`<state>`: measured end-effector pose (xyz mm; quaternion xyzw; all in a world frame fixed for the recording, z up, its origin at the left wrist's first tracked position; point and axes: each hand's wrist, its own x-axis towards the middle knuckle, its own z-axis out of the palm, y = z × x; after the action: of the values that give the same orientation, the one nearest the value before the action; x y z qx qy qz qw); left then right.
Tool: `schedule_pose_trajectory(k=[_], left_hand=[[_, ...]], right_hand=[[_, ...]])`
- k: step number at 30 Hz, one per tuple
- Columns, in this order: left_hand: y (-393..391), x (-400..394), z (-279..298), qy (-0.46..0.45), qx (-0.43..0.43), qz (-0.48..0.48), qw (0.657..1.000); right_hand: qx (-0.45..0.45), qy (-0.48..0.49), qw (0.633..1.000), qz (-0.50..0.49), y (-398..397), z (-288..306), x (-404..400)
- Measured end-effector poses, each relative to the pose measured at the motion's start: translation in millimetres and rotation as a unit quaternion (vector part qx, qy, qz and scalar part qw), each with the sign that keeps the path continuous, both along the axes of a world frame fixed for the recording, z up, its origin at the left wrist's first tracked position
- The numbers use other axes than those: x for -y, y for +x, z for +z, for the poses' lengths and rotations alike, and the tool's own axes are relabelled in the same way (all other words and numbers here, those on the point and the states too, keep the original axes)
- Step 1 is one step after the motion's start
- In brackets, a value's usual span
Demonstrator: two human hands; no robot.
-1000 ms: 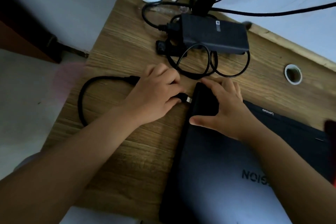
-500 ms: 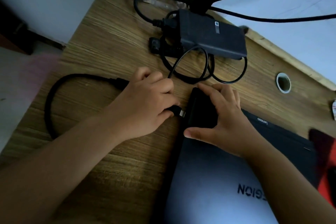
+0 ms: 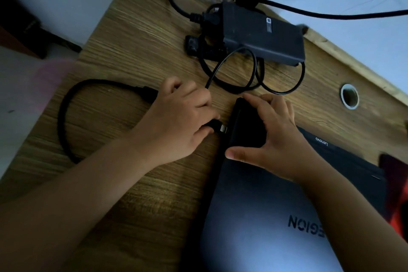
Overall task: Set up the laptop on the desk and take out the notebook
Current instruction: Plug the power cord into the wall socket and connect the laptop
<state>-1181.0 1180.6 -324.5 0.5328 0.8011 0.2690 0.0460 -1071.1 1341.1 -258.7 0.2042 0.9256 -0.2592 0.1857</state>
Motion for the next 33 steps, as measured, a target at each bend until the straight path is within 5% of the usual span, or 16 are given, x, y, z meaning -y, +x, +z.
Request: schedule_pose_trajectory(k=[33], left_hand=[[1.5,-10.9,6.8,-0.026,-0.017,-0.059,0.998]], right_hand=[[-0.018,0.012,0.998,0.061,0.0,-6.0,-3.6]])
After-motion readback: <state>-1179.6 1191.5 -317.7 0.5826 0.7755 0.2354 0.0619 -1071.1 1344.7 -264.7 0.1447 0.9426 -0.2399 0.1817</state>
